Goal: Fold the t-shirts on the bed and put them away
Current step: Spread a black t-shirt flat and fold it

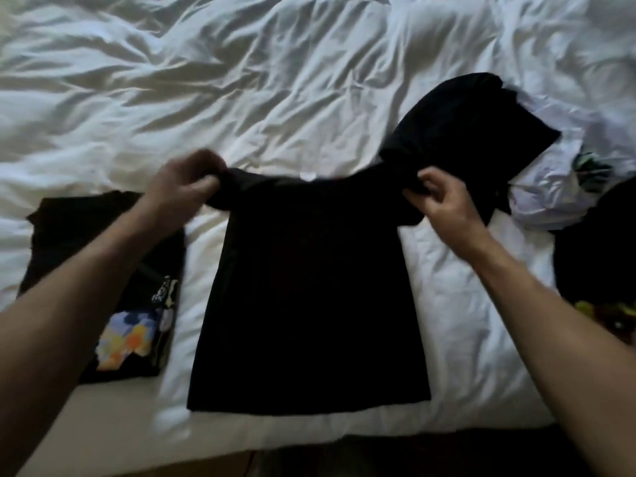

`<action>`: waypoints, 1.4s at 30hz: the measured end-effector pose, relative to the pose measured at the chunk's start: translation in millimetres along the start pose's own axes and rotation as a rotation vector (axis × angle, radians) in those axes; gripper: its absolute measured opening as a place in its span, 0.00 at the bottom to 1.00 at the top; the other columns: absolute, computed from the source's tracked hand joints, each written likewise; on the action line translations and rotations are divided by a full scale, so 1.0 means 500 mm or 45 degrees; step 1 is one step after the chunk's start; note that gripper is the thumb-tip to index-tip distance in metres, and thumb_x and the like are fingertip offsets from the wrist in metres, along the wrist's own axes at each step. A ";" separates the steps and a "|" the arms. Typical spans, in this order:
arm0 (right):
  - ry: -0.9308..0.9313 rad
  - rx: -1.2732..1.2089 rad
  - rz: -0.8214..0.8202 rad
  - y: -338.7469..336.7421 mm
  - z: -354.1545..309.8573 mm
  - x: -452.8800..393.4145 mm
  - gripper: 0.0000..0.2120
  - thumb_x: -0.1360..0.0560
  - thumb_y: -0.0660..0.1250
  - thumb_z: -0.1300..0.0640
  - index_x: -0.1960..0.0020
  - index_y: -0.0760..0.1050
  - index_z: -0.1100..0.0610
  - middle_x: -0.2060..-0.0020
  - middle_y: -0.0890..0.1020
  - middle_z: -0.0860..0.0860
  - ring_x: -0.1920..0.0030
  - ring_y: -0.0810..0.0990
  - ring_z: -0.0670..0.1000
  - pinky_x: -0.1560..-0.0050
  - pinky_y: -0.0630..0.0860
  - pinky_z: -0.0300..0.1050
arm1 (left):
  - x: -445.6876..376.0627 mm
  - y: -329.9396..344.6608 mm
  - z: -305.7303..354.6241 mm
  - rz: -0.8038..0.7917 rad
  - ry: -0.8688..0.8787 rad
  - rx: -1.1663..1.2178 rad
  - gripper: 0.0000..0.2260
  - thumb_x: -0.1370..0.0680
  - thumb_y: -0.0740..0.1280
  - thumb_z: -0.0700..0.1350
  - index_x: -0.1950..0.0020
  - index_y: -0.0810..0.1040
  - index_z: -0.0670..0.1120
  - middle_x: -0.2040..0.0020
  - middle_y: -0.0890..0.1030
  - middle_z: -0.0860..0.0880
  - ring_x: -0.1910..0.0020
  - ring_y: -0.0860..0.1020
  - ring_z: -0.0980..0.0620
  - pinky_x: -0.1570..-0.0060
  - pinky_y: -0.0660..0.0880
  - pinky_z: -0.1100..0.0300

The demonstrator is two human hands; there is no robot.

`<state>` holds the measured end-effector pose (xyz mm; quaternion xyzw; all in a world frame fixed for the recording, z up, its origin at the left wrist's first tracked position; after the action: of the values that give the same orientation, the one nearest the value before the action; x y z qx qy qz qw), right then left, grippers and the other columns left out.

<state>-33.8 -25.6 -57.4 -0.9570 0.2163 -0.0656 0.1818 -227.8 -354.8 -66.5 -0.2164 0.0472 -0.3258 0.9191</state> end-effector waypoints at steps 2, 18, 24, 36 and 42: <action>0.006 0.154 -0.067 0.012 0.037 0.113 0.08 0.29 0.68 0.63 0.55 0.75 0.51 0.65 0.80 0.41 0.62 0.77 0.34 0.56 0.72 0.33 | 0.111 0.032 -0.021 -0.118 0.117 -0.225 0.08 0.30 0.61 0.46 0.54 0.77 0.51 0.60 0.80 0.50 0.61 0.78 0.49 0.55 0.74 0.56; -0.424 1.246 -0.571 0.103 0.263 0.511 0.18 0.36 0.61 0.50 0.47 0.75 0.53 0.43 0.79 0.55 0.38 0.75 0.56 0.49 0.78 0.51 | 0.544 0.237 -0.196 -0.544 0.327 -1.129 0.05 0.31 0.62 0.51 0.57 0.69 0.54 0.58 0.72 0.54 0.57 0.72 0.52 0.62 0.71 0.59; 0.033 0.840 -0.173 0.113 0.259 0.514 0.20 0.28 0.62 0.37 0.51 0.81 0.53 0.41 0.77 0.54 0.36 0.72 0.56 0.39 0.72 0.57 | 0.523 0.234 -0.179 0.004 -0.203 -0.821 0.12 0.24 0.67 0.59 0.53 0.78 0.51 0.56 0.75 0.52 0.56 0.73 0.51 0.59 0.73 0.55; 0.593 1.149 0.159 0.166 0.223 0.434 0.43 0.32 0.75 0.45 0.26 0.61 0.60 0.34 0.68 0.62 0.36 0.68 0.63 0.37 0.68 0.59 | 0.473 0.217 -0.232 0.232 -1.091 -0.140 0.25 0.30 0.74 0.60 0.41 0.81 0.44 0.49 0.84 0.44 0.51 0.82 0.44 0.49 0.80 0.46; -0.026 0.988 0.010 0.260 0.136 0.339 0.29 0.29 0.73 0.53 0.31 0.70 0.60 0.37 0.74 0.58 0.37 0.73 0.60 0.37 0.73 0.57 | 0.482 0.244 -0.220 0.065 -1.068 0.313 0.10 0.26 0.74 0.44 0.46 0.82 0.44 0.58 0.86 0.50 0.60 0.85 0.54 0.65 0.78 0.65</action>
<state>81.4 -187.2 -161.5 -0.8168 0.1772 -0.1324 0.5328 6.3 -459.8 -204.8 -0.2178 -0.3639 -0.1902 0.8854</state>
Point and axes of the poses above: each hand's wrist, its own x-axis away from the middle knuckle, its own y-axis out of the palm, z = x × y, the point moved 3 cm from there along -x, towards the middle knuckle
